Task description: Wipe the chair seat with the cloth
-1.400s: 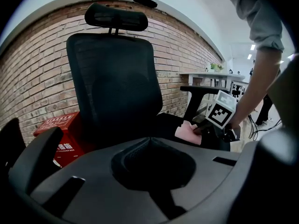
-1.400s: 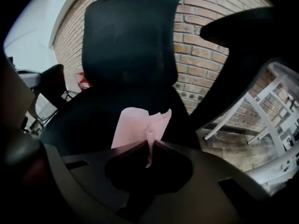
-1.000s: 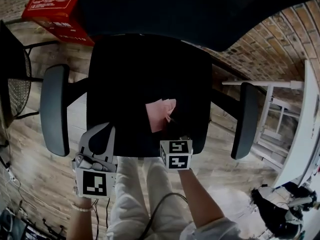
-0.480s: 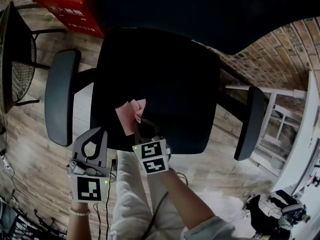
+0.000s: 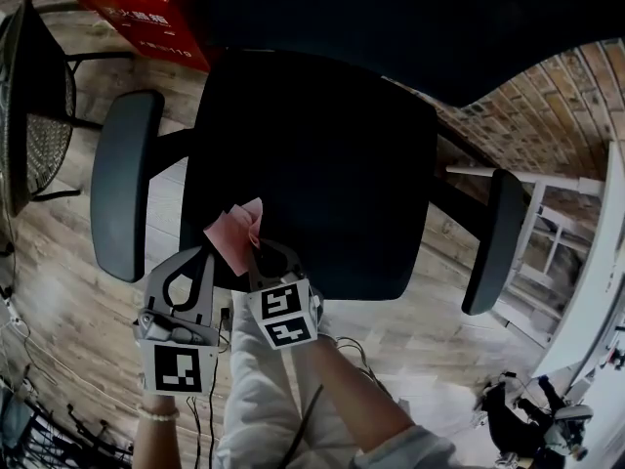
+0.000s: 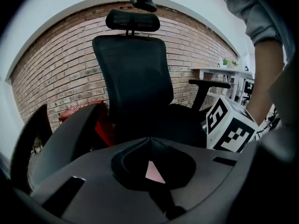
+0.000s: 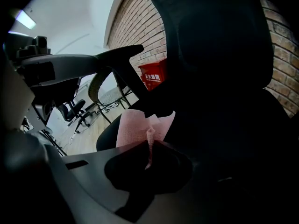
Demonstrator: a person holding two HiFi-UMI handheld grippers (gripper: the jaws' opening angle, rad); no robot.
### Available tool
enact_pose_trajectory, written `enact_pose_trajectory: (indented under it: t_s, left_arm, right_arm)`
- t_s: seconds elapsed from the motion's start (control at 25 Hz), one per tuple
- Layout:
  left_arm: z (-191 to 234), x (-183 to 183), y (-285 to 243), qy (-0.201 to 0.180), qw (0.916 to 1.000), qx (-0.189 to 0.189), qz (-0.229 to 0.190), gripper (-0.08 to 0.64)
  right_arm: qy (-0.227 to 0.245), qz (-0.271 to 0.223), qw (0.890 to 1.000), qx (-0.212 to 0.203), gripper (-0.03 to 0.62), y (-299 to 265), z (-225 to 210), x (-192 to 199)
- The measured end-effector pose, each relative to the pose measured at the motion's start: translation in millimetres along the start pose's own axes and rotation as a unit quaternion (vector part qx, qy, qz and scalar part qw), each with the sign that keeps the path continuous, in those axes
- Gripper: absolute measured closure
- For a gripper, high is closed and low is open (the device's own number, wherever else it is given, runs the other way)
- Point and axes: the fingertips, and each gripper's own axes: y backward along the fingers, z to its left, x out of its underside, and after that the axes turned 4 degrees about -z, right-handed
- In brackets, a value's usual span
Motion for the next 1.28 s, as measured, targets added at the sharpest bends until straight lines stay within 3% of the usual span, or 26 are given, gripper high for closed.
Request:
enact_pose_trajectory:
  t_s: [0.56, 0.96, 1.28]
  left_arm:
    - [-16.1, -23.0, -32.0, -0.02, 0.9992, 0.031, -0.017, 0.541]
    - [-41.3, -42.5, -51.3, -0.035, 0.9968, 0.067, -0.027, 0.541]
    - [-53.6, -58.9, -58.2, -0.049, 0.9945, 0.086, -0.033, 0.541]
  right_arm:
    - [-0.026, 0.025, 0.991, 0.125, 0.543, 62.0, -100.5, 44.5]
    - [-0.029, 0.042, 0.971, 0.233, 0.543, 144.6, -190.6, 81.5]
    - [-0.039, 0.06, 0.955, 0.287, 0.543, 203.7, -224.9, 111.0]
